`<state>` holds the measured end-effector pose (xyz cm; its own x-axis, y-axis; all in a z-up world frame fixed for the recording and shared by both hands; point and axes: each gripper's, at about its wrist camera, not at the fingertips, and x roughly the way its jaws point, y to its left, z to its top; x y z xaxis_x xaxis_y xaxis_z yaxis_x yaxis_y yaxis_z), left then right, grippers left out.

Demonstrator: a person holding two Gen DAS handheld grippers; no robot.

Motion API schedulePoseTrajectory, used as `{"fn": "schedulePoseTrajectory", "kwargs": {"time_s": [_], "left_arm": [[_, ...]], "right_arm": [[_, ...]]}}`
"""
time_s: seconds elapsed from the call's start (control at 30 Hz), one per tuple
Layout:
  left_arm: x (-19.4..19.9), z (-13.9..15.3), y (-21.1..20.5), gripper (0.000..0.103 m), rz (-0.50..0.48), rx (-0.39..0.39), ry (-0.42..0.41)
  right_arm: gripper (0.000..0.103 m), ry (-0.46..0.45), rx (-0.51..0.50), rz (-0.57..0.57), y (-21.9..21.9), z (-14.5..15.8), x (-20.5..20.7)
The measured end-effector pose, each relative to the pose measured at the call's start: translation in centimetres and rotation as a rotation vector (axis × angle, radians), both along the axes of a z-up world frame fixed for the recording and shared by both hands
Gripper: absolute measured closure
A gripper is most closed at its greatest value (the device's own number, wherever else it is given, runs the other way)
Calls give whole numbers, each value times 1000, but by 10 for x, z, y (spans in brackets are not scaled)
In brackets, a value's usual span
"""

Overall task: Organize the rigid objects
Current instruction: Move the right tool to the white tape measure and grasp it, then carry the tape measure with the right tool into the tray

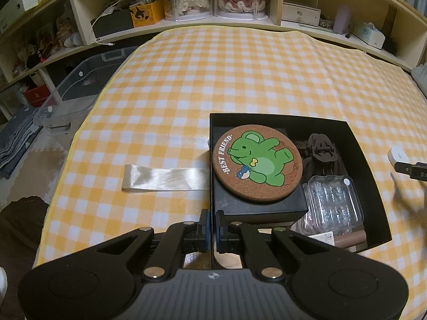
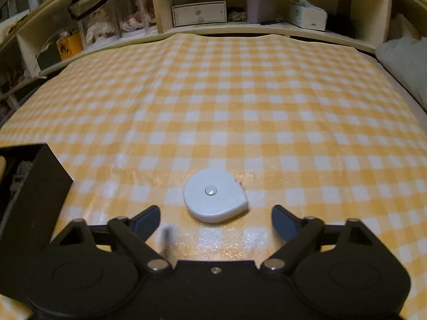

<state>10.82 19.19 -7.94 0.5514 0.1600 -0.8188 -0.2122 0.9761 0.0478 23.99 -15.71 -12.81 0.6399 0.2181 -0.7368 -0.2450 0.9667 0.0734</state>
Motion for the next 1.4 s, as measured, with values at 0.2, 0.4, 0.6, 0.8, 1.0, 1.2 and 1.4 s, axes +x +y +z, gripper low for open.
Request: {"fn": "schedulePoseTrajectory", "kwargs": {"time_s": [0.2, 0.4, 0.6, 0.8, 1.0, 1.2, 1.4], "left_arm": [[0, -1, 0, 99, -3, 3, 4], [0, -3, 1, 93, -10, 1, 5], [1, -3, 0, 93, -12, -3, 2], [1, -4, 1, 94, -10, -11, 8], [1, -5, 4, 100, 3, -23, 10], [0, -4, 4, 101, 6, -25, 11], [1, -4, 4, 101, 6, -27, 10]], "right_arm": [[22, -26, 1, 12, 7, -12, 7], [32, -52, -30, 15, 11, -13, 8], [44, -58, -58, 28, 10, -11, 9], [45, -68, -90, 38, 11, -9, 2], [45, -126, -29, 9, 10, 18, -4], [45, -224, 128, 75, 32, 73, -18], [45, -221, 229, 252, 77, 109, -44]]}}
